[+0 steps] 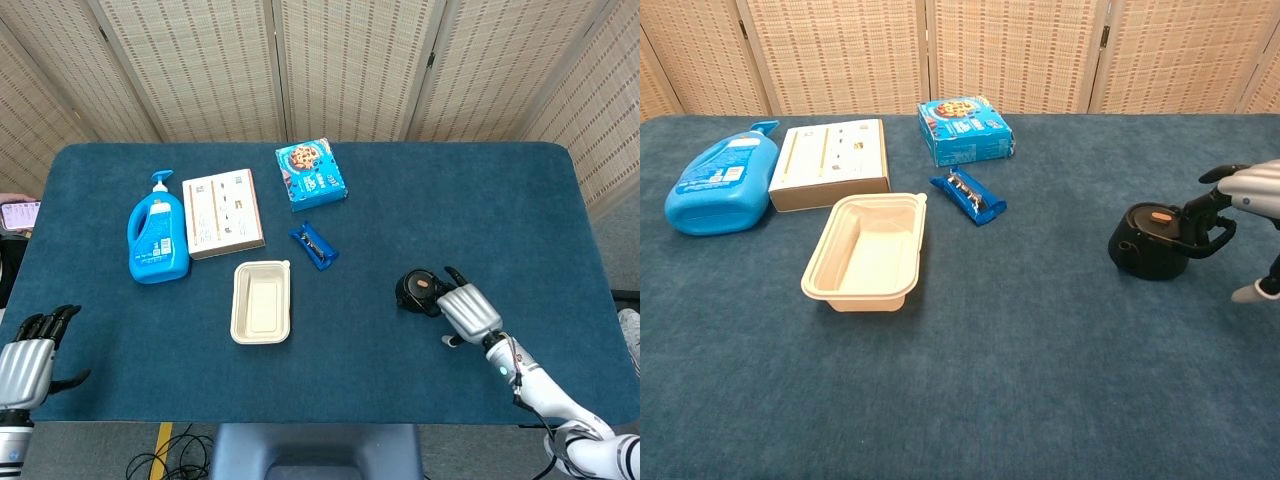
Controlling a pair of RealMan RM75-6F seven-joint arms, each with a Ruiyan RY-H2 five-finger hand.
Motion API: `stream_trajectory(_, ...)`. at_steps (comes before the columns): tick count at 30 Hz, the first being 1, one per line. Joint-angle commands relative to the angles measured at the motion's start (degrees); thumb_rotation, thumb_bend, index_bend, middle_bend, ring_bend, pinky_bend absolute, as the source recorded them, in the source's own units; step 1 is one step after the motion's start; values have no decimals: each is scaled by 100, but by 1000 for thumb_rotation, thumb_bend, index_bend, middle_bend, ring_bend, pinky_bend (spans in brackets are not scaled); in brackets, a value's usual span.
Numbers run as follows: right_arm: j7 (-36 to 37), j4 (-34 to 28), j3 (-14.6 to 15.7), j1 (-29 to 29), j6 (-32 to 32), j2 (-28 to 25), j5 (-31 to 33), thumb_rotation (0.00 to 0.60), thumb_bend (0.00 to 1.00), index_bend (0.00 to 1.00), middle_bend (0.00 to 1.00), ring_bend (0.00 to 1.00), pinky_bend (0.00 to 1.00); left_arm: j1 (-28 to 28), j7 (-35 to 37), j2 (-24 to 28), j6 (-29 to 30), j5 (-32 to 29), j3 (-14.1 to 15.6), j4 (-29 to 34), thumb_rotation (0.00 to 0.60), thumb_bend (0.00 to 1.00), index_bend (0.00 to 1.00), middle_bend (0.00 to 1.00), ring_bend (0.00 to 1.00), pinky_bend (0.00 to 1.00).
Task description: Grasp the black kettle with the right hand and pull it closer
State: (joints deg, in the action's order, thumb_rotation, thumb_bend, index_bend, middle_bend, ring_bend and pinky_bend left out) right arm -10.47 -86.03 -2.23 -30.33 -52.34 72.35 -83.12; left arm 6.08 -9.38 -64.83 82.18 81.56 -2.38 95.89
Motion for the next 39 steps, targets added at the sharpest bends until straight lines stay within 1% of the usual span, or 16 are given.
stream_trajectory(1,-16,5,13,-16,13,17,21,600,0,432,447,340,63,-5,10,1,1,-12,-2,-13,600,111,156,172,221,174)
stream_trajectory(7,-54,18,53,-19,39,5,117,600,0,454,473,363,63,-5,33,-13,-24,-26,7,-36,600,110,156,172,222,174)
stream_trajectory(31,-348,45,204,-75,225,66,448,600,0,487,502,373,64,-11,140,-16,-76,-68,16,-73,600,110,156,172,221,174)
stream_trajectory(36,-395,61,208,-93,250,108,505,600,0,520,540,412,63,-20,159,-10,-72,-78,16,-85,600,111,156,172,221,174)
stream_trajectory(39,-392,43,184,-113,255,128,541,600,0,559,597,470,64,-29,174,-3,-70,-89,17,-93,600,111,156,172,221,174)
